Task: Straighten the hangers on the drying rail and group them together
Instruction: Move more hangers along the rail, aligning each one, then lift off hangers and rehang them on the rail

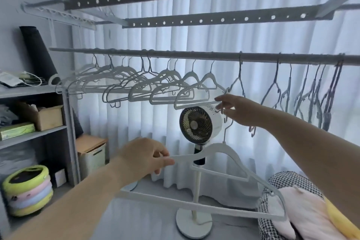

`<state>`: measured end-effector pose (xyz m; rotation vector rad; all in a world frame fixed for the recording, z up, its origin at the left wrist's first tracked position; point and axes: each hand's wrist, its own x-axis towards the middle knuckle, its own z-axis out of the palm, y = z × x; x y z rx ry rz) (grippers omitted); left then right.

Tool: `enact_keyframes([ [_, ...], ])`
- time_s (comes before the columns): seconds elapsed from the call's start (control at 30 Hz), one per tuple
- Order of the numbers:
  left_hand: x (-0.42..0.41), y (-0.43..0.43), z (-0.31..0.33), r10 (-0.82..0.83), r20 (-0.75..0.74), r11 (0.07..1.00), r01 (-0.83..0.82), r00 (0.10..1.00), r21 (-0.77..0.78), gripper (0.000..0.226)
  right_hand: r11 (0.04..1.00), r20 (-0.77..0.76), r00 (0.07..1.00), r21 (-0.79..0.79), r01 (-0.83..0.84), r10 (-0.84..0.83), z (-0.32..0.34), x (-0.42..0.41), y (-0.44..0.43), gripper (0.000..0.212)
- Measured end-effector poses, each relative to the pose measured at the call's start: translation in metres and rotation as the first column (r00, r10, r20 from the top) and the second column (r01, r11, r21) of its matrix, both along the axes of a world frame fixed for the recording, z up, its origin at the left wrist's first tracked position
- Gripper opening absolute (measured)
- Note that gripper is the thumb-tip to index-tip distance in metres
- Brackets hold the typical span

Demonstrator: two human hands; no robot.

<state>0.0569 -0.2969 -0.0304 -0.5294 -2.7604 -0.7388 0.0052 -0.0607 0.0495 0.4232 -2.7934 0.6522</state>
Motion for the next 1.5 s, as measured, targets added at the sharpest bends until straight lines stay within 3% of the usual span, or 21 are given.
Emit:
enact_keyframes([
  [0.4, -0.028, 0.026, -0.005, -0.112, -0.159, 0.993, 0.107, 0.981, -0.041, 0.024, 0.998, 0.061, 0.998, 0.059, 0.014, -0.018, -0.002, -0.006, 0.017, 0.042],
  [0.5, -0.030, 0.020, -0.007, -0.085, -0.122, 0.994, 0.093, 0.989, 0.062, 0.014, 0.989, 0.035, 0.997, 0.140, 0.058, -0.063, 0.004, -0.006, 0.022, 0.035],
  [0.57, -0.031, 0.012, -0.010, -0.073, -0.081, 0.983, 0.086, 0.994, 0.162, 0.021, 0.988, 0.066, 0.996, 0.144, 0.054, -0.064, 0.009, -0.004, 0.026, 0.022],
  [0.63, -0.033, 0.006, -0.012, -0.038, -0.050, 0.979, 0.048, 0.998, 0.201, 0.025, 0.995, 0.124, 0.990, 0.083, 0.056, -0.066, 0.015, -0.002, 0.030, 0.016],
  [0.7, -0.035, 0.002, -0.011, 0.014, -0.033, 0.984, -0.008, 0.999, 0.177, 0.026, 0.999, 0.187, 0.981, -0.010, 0.045, -0.042, 0.021, 0.001, 0.031, 0.025],
  [0.8, -0.040, -0.003, -0.012, 0.098, -0.039, 0.987, -0.092, 0.994, 0.131, 0.026, 0.992, 0.258, 0.966, -0.125, 0.021, 0.012, 0.025, 0.008, 0.026, 0.022],
  [0.9, -0.043, -0.009, -0.015, 0.151, -0.060, 0.972, -0.138, 0.987, 0.190, 0.011, 0.966, 0.271, 0.958, -0.258, -0.016, 0.088, 0.026, 0.016, 0.014, 0.014],
  [0.97, -0.043, -0.009, -0.019, 0.178, -0.126, 0.965, -0.148, 0.976, 0.217, 0.030, 0.937, 0.266, 0.953, -0.347, -0.044, 0.144, 0.025, 0.020, 0.003, 0.012],
  [1.07, -0.032, 0.001, -0.018, 0.117, -0.118, 0.934, -0.068, 0.986, 0.352, 0.029, 0.897, 0.264, 0.950, -0.440, -0.038, 0.170, 0.018, 0.024, -0.017, 0.012],
  [1.17, -0.016, 0.017, -0.016, -0.020, 0.049, 0.890, -0.004, 0.999, 0.455, 0.012, 0.836, 0.254, 0.949, -0.548, -0.016, 0.185, 0.011, 0.029, -0.035, 0.013],
  [1.23, -0.007, 0.027, -0.014, -0.100, 0.150, 0.881, 0.018, 0.984, 0.473, 0.043, 0.792, 0.243, 0.950, -0.611, -0.006, 0.195, 0.007, 0.033, -0.045, 0.011],
  [1.3, 0.002, 0.037, -0.016, -0.119, 0.201, 0.895, 0.017, 0.972, 0.446, 0.070, 0.765, 0.233, 0.953, -0.644, 0.000, 0.196, 0.002, 0.037, -0.054, 0.011],
  [1.4, 0.012, 0.046, -0.021, -0.050, 0.183, 0.965, 0.000, 0.982, 0.263, 0.068, 0.715, 0.232, 0.946, -0.699, 0.000, 0.227, -0.003, 0.042, -0.067, 0.011],
  [1.5, 0.018, 0.052, -0.026, -0.014, 0.143, 0.990, -0.006, 0.990, 0.139, 0.045, 0.683, 0.221, 0.943, -0.731, -0.008, 0.248, -0.007, 0.045, -0.072, 0.009],
])
